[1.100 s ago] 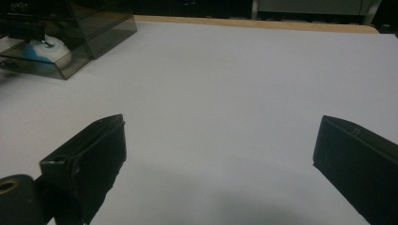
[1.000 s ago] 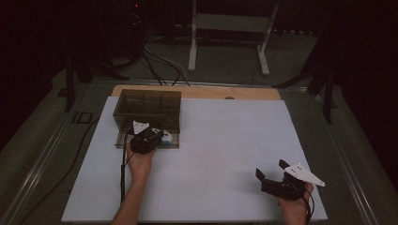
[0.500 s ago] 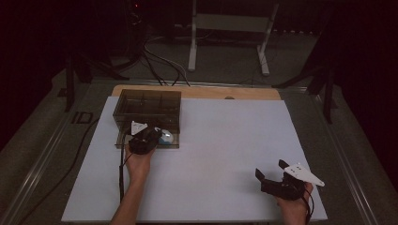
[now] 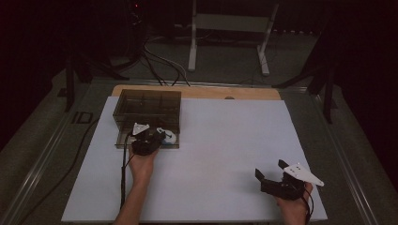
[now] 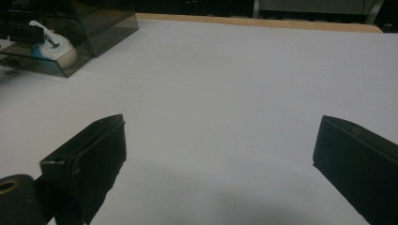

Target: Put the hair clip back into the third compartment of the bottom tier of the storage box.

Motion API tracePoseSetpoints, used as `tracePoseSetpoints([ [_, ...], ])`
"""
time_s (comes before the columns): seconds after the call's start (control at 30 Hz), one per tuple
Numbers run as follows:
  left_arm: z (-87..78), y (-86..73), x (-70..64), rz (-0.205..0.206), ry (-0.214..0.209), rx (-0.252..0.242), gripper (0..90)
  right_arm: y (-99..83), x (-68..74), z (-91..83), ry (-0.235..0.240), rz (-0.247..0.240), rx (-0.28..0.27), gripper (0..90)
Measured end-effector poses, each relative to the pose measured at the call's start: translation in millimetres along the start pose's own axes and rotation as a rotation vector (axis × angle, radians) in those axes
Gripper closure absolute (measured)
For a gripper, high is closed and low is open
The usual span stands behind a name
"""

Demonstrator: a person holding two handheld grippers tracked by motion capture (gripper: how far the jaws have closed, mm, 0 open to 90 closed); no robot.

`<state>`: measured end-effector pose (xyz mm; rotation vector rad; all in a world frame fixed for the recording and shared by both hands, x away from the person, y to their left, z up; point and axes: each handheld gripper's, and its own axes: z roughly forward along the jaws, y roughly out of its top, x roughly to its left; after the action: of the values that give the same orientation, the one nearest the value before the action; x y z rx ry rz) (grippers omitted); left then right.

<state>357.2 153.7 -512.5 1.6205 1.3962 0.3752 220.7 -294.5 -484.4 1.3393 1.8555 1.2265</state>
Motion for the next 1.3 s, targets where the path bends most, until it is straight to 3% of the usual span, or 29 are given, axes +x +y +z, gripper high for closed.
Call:
tracePoseSetpoints([
  [0.1,1.5,-0.5,-2.1,-0.002,-0.003,0.006,72.7,0.0,0.1,0.3,0.001,-0.001,0.002,3.0],
  [0.23,2.1,-2.2,0.3,0.0,0.03,0.024,62.5,-0.1,-0.3,0.2,0.0,-0.002,0.002,3.0],
  [0.4,-1.1,-2.0,3.2,-0.006,0.076,0.018,57.9,-0.2,-0.8,0.0,0.0,0.003,0.003,3.0],
  [0.73,-7.2,0.7,8.4,-0.021,0.087,-0.008,44.3,-0.2,-0.2,0.6,0.001,0.002,0.004,3.0],
  [0.87,-8.4,1.3,7.4,0.001,0.096,-0.009,36.4,-0.3,0.0,0.8,0.001,0.003,0.005,3.0],
  [0.9,-8.9,1.3,6.6,0.011,0.107,-0.014,27.9,-0.3,0.0,0.9,0.001,0.002,0.006,3.0],
  [0.97,-9.2,1.5,6.9,0.012,0.107,-0.015,27.4,-0.3,0.0,0.9,0.001,0.001,0.006,3.0],
  [1.0,-9.7,1.8,7.0,0.012,0.113,-0.017,21.2,-0.3,-0.1,0.8,0.001,0.003,0.006,3.0],
  [1.13,-12.9,5.0,7.0,0.025,0.135,-0.019,17.1,-0.3,-0.5,0.4,-0.001,0.002,0.005,3.0],
  [1.3,-15.1,8.7,4.8,0.044,0.133,-0.019,9.9,-0.3,-0.6,0.0,-0.002,0.002,0.005,3.0],
])
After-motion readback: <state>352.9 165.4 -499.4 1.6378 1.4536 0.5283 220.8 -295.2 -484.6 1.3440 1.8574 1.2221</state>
